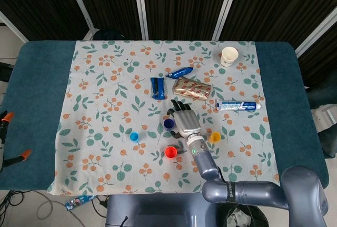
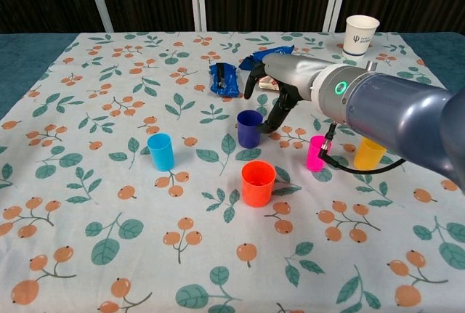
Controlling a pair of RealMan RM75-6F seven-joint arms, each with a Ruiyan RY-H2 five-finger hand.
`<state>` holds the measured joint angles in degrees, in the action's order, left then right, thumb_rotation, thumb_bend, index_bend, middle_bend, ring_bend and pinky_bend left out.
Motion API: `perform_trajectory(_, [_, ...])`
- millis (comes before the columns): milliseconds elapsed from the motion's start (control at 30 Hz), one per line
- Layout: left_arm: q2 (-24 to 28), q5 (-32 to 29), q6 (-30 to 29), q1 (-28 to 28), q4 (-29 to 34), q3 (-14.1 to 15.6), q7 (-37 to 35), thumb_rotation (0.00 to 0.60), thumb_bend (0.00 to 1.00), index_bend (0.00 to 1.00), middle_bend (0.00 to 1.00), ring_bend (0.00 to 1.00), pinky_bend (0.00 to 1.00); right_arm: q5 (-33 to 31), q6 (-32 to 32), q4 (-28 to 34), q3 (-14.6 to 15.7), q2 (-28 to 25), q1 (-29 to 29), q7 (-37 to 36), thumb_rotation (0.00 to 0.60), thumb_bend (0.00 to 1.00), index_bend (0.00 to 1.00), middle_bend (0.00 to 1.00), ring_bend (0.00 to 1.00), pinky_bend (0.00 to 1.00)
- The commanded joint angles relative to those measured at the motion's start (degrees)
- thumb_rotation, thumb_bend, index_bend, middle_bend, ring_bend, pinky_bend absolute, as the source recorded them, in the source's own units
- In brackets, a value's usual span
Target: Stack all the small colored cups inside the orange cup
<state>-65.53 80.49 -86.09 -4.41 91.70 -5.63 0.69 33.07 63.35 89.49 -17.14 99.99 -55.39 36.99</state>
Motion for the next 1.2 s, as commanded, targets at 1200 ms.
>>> perform_trajectory(1200, [0.23, -0.81, 0.34, 0.01, 0.16, -0.31, -0.19, 0.600, 0.07, 0.04, 0.00, 0.00, 0.00, 0.65, -0.93, -4.87, -1.08, 3.44, -0.72, -1.45, 0.600, 0.35, 0.48, 0.04, 0.10, 0.14])
